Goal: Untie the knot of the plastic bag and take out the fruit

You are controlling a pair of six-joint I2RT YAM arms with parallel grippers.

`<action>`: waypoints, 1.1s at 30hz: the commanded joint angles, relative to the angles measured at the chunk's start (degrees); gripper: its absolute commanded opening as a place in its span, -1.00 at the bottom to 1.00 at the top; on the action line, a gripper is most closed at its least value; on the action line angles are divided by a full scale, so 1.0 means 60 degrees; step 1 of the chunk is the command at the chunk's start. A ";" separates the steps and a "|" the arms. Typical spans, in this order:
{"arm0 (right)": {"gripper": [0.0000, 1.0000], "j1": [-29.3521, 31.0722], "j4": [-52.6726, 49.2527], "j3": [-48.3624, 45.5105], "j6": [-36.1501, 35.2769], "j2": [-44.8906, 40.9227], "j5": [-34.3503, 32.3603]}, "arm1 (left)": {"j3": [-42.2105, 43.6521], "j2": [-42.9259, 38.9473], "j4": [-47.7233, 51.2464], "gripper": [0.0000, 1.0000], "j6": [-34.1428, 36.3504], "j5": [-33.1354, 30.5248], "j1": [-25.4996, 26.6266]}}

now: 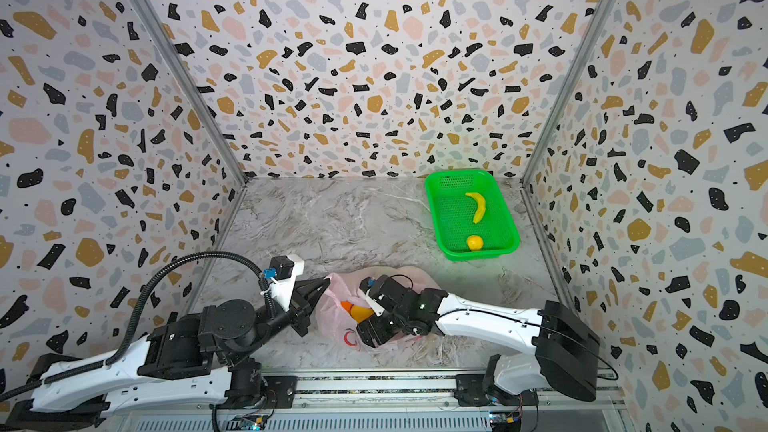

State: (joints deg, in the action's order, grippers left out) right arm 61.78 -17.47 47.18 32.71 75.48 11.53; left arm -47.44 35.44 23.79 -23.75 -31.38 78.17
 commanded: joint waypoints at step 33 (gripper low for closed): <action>0.76 -0.0003 0.0698 -0.1170 -0.4027 -0.4291 -0.2363 | -0.1185 0.0557 0.0098 -1.00 0.0603 -0.0331 0.0184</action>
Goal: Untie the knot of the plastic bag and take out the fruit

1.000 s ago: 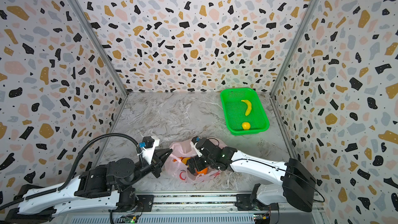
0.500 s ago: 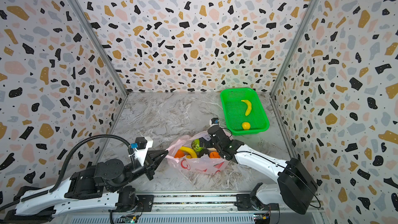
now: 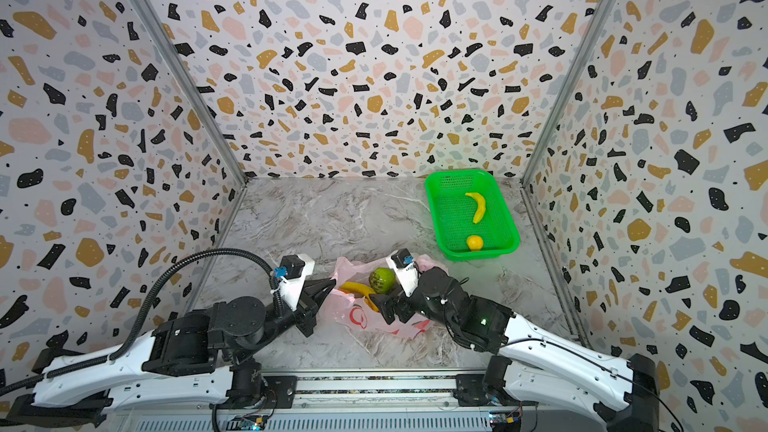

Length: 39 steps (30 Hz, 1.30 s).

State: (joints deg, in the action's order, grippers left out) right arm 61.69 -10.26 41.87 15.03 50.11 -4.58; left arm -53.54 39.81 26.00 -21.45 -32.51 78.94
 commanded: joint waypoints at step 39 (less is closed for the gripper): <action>-0.34 0.0384 -0.0083 -0.0039 0.0172 0.3129 0.2734 | -0.0190 -0.0470 -0.0968 -1.00 0.1158 0.0627 0.0057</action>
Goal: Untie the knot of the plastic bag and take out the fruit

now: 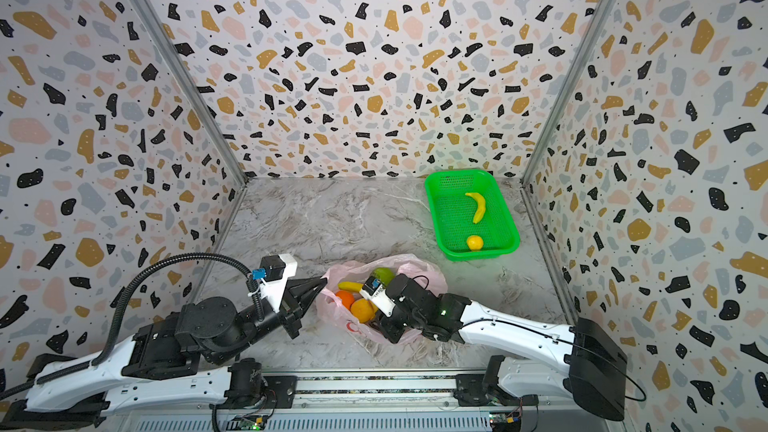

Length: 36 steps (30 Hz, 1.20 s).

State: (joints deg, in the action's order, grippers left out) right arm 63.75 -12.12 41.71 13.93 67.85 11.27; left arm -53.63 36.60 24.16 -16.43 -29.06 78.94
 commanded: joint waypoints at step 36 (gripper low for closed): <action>0.46 0.0831 0.0010 0.1106 0.1608 0.3269 0.2226 | -0.1525 0.0668 0.4235 -1.00 -0.3219 -0.0536 0.0058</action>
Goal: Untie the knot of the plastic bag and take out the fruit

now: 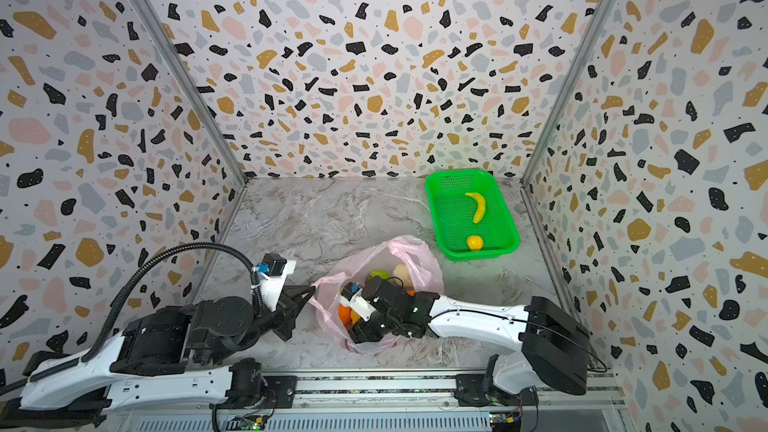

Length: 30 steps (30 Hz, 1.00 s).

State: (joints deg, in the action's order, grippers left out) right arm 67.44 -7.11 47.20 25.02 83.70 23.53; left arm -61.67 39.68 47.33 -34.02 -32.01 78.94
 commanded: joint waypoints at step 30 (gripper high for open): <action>0.94 -0.2374 0.0545 -0.0091 -0.0018 -0.0767 -0.4051 | 0.1414 0.0424 -0.0956 -1.00 -0.0309 0.1962 0.0057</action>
State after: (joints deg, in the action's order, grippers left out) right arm 53.71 -5.61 43.00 25.47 77.30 -0.56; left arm -53.98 41.85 43.92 -37.39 -20.93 78.94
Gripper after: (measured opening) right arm 0.960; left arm 0.047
